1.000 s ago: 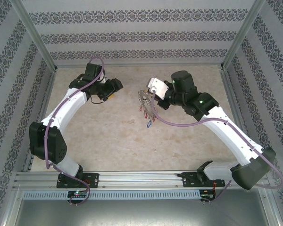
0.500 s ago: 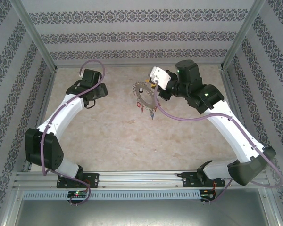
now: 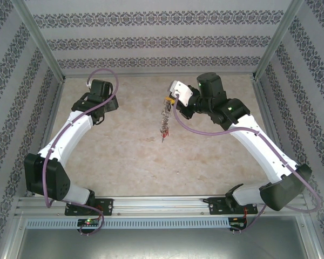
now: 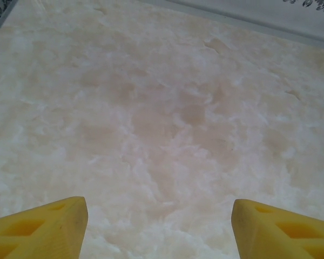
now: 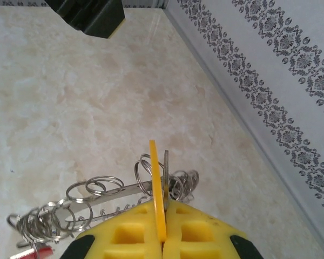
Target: Put the keys on the keyring
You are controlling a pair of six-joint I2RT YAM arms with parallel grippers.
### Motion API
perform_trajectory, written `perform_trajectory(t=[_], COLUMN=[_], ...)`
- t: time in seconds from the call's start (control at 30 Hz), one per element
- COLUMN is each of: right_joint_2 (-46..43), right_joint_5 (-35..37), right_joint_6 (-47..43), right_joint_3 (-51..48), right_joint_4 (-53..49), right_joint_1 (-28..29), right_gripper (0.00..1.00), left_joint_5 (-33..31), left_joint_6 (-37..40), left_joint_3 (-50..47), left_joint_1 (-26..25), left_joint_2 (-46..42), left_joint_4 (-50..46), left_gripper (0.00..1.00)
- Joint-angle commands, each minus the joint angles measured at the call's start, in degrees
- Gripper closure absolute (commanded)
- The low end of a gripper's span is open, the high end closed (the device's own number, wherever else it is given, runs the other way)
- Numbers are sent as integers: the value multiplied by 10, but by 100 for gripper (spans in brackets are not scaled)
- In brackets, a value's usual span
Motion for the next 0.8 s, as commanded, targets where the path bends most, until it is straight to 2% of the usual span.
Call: perform_trajectory(t=[0.0, 0.2, 0.37, 0.53, 0.67, 0.77], right_joint_2=[15, 110, 203, 269, 290, 297], right_joint_5=[-46, -87, -107, -169, -173, -182], right_joint_6=[39, 100, 169, 256, 228, 184], right_joint_3=[-11, 16, 70, 125, 110, 46], right_joint_4=[70, 155, 218, 271, 269, 270], right_joint_1=[5, 62, 88, 93, 87, 75], right_gripper=[100, 100, 100, 100, 100, 100], left_joint_5=[-32, -33, -1, -1, 3, 24], left_joint_6=[23, 34, 2, 13, 18, 8], left_joint_3=[5, -23, -69, -75, -83, -100], left_joint_1=[8, 26, 89, 131, 136, 136], left_joint_2=[-17, -52, -102, -123, -128, -120], left_joint_4=[4, 17, 30, 12, 16, 29], left_gripper=[29, 28, 27, 27, 27, 27])
